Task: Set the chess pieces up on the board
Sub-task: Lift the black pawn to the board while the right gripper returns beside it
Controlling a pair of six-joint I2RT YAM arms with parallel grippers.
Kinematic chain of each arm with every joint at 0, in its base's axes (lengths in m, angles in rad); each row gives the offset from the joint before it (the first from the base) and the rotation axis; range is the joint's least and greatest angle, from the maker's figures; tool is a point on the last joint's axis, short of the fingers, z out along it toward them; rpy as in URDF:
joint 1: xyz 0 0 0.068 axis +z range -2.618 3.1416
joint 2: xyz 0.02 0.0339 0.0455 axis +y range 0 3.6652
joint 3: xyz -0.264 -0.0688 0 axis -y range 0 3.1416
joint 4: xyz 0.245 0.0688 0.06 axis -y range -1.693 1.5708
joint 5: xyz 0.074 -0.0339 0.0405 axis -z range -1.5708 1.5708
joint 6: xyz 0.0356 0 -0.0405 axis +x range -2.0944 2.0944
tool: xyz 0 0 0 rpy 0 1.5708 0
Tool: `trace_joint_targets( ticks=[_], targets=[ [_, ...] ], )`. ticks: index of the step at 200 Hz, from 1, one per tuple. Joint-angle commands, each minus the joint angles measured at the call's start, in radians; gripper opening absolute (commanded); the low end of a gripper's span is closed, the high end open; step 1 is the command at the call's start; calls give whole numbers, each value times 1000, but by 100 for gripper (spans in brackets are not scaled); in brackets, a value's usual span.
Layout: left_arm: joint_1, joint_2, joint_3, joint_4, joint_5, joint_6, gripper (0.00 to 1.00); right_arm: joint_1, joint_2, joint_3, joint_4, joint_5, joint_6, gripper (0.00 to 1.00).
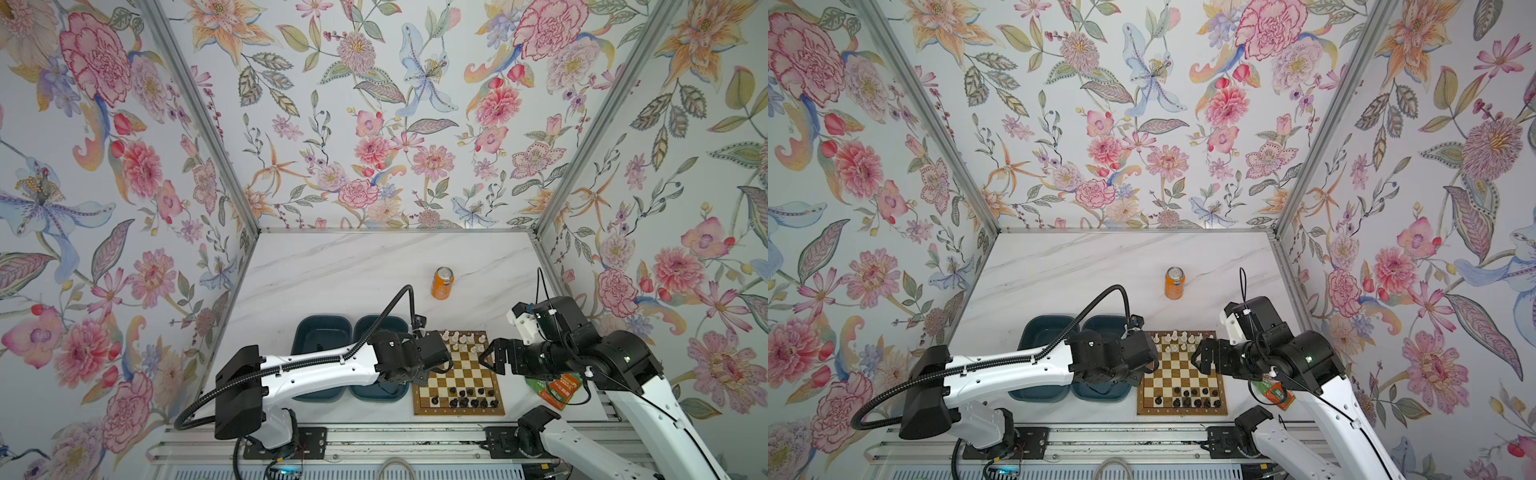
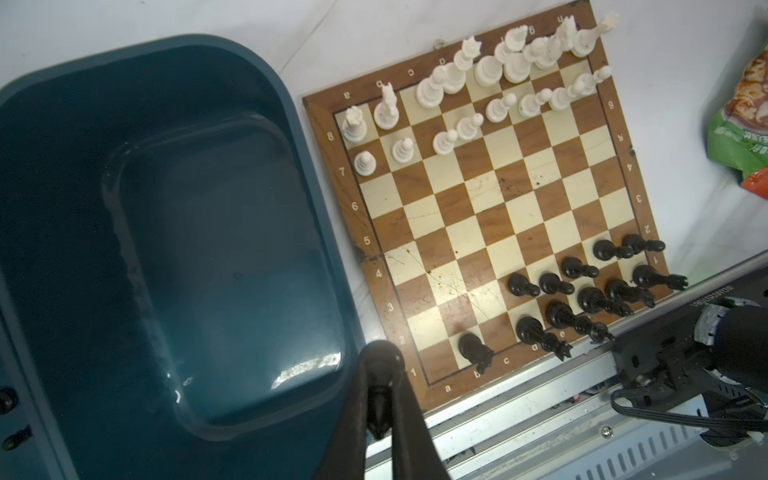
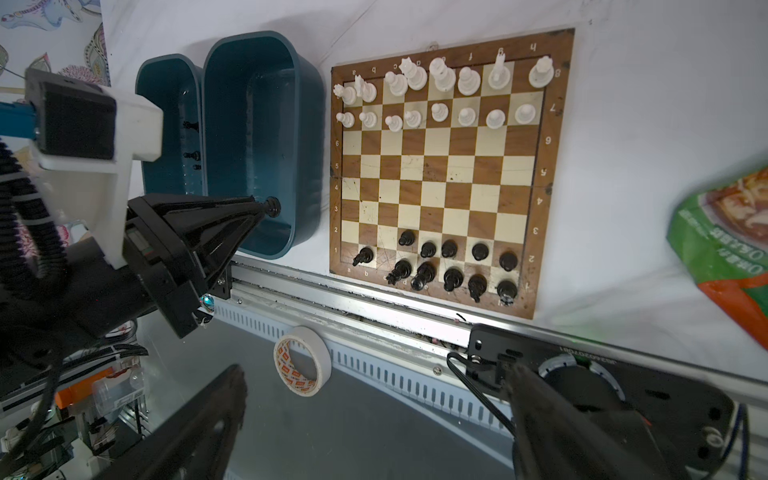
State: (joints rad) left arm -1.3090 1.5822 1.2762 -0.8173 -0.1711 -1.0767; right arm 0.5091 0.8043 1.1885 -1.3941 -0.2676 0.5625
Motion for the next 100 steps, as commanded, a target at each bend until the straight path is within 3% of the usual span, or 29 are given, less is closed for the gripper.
trace_joint_targets(
  ticks=[1, 49, 100],
  targets=[
    [-54, 49, 52, 0, -26, -49, 6, -3, -26, -14, -61, 20, 17, 99],
    [-131, 132, 130, -2, -2, -37, 6, -2, -59, -15, -78, 18, 24, 99],
    [-145, 171, 141, 41, 25, -9, 6, -1, -70, -2, -100, 25, 16, 99]
  ],
)
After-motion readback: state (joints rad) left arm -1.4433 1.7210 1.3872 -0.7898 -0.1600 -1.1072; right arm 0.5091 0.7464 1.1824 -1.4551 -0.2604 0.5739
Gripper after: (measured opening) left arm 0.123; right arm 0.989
